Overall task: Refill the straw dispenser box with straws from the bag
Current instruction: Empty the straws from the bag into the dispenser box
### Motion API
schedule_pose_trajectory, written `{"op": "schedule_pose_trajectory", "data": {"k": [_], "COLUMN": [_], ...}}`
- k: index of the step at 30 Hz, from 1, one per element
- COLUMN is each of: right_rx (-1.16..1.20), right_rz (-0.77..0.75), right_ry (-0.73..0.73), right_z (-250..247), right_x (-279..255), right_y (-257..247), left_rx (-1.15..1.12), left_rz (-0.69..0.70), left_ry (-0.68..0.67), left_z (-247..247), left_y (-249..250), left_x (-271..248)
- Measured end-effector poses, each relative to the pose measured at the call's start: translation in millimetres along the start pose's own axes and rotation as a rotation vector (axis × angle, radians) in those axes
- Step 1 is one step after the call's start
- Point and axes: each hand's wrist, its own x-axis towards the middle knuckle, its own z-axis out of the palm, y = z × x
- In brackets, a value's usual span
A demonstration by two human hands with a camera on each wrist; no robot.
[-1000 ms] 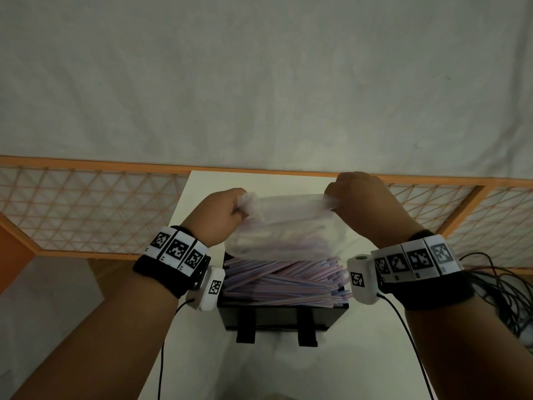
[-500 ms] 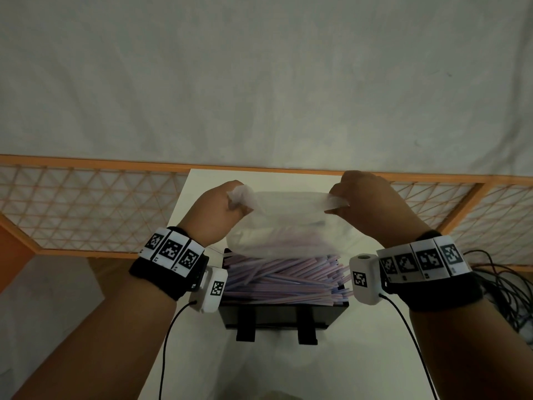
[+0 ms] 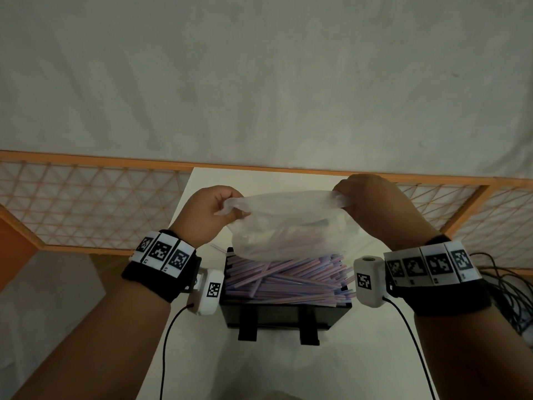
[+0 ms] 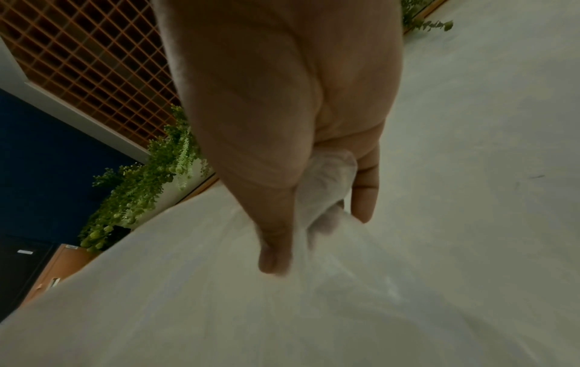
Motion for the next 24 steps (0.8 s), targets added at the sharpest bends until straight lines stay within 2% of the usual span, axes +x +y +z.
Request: {"op": "schedule_pose_trajectory", "data": {"k": [4,7,11,14,18,19,21,23,24], "right_rx": [0.042,0.039,0.142,0.185,0.297,0.334,0.355,0.337,0.324], "right_rz": [0.055,0.029,-0.036,-0.120,-0.254,-0.308,-0.421,-0.491,-0.505], "right_ry": [0.034,0.094,0.246,0.373,0.497,0.471,0.315,0.132,0.066], "right_z": [-14,-20,-26,-29,-23,-19,-7,5,8], "right_x": [-6,-11,-14,-15,-14,-13,-12,-13,-14], "right_y": [1,-2,-15,-31,-60,-70,-90,-101,-102], "left_rx": [0.029,0.073,-0.172,-0.302,-0.585,-0.653,-0.702,-0.595,-0.527], "left_rz": [0.038,0.012,-0.008,0.046,0.197,0.202,0.173,0.235,0.221], "left_ry": [-0.017,-0.023,-0.030,-0.017,-0.195,-0.212,-0.167,-0.079,-0.016], "left_z": [-8,-12,-16,-18,-20,-17,-14,-11,-13], "left_y": [3,6,19,31,45,52,57,57,51], "left_x": [-1,-3,-10,-16,-25,-28,-28,-30,-32]}}
